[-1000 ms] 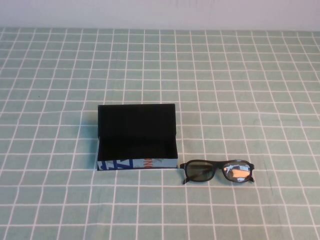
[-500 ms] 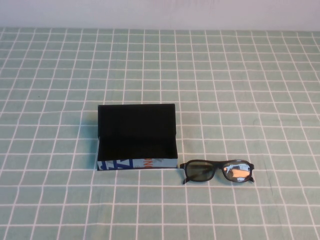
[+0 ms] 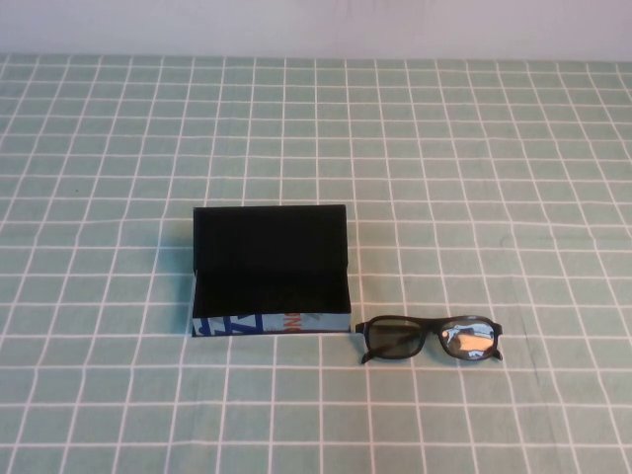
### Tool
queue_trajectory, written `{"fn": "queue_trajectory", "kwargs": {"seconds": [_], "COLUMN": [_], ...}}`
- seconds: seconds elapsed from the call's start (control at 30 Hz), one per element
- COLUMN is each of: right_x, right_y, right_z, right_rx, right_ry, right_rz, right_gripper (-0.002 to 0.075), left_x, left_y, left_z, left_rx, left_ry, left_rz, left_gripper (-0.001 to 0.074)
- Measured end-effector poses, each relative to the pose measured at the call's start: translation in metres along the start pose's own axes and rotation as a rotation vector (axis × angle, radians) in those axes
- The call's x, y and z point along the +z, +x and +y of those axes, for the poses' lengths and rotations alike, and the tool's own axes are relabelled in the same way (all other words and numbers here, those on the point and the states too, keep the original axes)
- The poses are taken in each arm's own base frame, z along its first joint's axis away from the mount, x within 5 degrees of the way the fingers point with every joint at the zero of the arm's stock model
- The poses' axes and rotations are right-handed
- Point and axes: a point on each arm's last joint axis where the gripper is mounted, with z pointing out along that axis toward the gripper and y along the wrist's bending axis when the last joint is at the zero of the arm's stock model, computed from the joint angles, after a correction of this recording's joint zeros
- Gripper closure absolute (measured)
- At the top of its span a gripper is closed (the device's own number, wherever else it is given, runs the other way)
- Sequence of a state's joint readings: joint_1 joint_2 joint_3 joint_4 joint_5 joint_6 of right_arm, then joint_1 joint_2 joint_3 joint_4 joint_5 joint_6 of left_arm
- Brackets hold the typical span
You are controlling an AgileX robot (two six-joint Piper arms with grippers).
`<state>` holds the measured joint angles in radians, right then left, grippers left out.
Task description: Return glasses to glasses case
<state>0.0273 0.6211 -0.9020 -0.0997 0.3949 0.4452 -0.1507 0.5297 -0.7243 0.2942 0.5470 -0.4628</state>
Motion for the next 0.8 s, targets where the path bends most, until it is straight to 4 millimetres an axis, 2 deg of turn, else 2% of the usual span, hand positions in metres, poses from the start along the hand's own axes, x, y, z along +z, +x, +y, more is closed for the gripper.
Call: {"fn": "queue_trajectory", "kwargs": {"seconds": [0.17,0.33,0.47,0.63,0.8], "right_x": [0.039,0.073,0.1,0.144,0.18], "right_y": [0.017,0.038,0.049,0.056,0.06], "right_z": [-0.002,-0.006,-0.002,0.007,0.027], "right_rx": [0.052,-0.172,-0.323,-0.468,-0.591], "right_ry": [0.008,0.0,-0.059,-0.215,-0.445], "right_rz": [0.14,0.321,0.553,0.822,0.94], "right_gripper": [0.0737,0.0737,0.0737,0.0737,0.0737], "left_x": [0.02,0.036,0.042,0.051,0.056], "left_y": [0.008,0.015,0.019,0.022,0.025], "left_z": [0.0,-0.003,-0.013,-0.018,-0.022], "left_rx": [0.01,0.015,0.048,0.079,0.174], "left_ry": [-0.037,-0.043,0.013,0.038,0.073], "left_rz": [0.122,0.208,0.244,0.268,0.299], "left_gripper": [0.0734,0.0734,0.0734,0.0734,0.0734]}}
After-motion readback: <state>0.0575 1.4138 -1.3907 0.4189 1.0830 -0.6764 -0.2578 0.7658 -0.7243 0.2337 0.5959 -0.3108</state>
